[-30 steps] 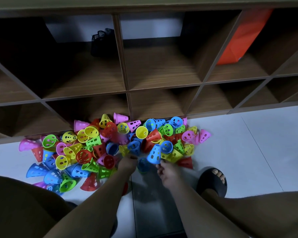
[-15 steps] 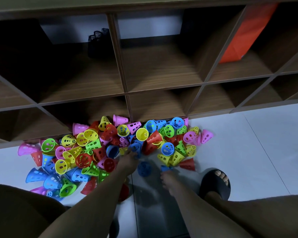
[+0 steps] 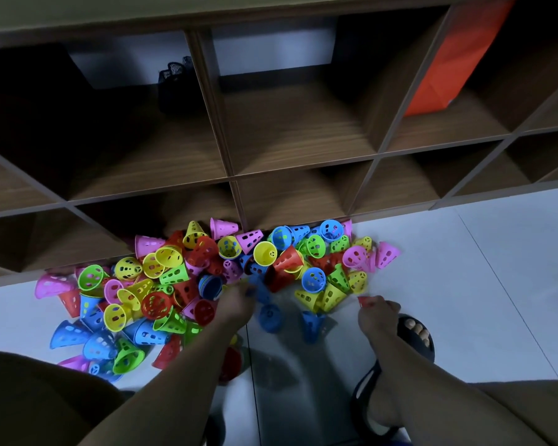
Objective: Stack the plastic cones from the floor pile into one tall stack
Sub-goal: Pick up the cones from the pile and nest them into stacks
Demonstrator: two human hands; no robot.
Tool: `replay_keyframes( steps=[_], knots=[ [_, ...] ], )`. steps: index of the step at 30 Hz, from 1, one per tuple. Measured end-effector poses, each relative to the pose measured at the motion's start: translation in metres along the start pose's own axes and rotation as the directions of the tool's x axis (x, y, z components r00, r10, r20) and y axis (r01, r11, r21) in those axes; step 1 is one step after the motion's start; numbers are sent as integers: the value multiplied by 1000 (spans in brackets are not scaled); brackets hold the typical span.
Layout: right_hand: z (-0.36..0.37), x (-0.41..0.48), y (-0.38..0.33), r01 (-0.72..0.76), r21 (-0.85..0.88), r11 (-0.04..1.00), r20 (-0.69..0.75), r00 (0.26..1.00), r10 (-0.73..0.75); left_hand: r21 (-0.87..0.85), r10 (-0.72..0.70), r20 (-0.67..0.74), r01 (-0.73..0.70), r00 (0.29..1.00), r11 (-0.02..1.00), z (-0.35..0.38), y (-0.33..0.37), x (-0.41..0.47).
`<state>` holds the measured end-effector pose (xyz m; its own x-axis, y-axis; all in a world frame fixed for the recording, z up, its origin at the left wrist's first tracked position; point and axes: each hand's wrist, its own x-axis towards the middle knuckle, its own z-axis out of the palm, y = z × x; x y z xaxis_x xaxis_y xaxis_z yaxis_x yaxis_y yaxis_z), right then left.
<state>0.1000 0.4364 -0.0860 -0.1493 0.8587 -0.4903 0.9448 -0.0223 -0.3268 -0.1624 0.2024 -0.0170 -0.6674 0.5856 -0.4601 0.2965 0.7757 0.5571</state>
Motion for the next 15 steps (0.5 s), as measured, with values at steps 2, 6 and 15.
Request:
replay_keyframes(
  steps=[2, 6, 15],
  knots=[
    [0, 5, 1, 13, -60, 998, 20, 1000, -12, -194, -64, -62, 51, 996, 980, -7, 12, -10],
    [-10, 18, -5, 112, -225, 968, 109, 990, -90, -626, -204, -54, 126, 977, 770, -14, 30, -21],
    [-20, 7, -8, 241, -331, 912, 283, 948, -147, -713, -252, 119, 260, 960, 651, 1, 31, -30]
  ],
)
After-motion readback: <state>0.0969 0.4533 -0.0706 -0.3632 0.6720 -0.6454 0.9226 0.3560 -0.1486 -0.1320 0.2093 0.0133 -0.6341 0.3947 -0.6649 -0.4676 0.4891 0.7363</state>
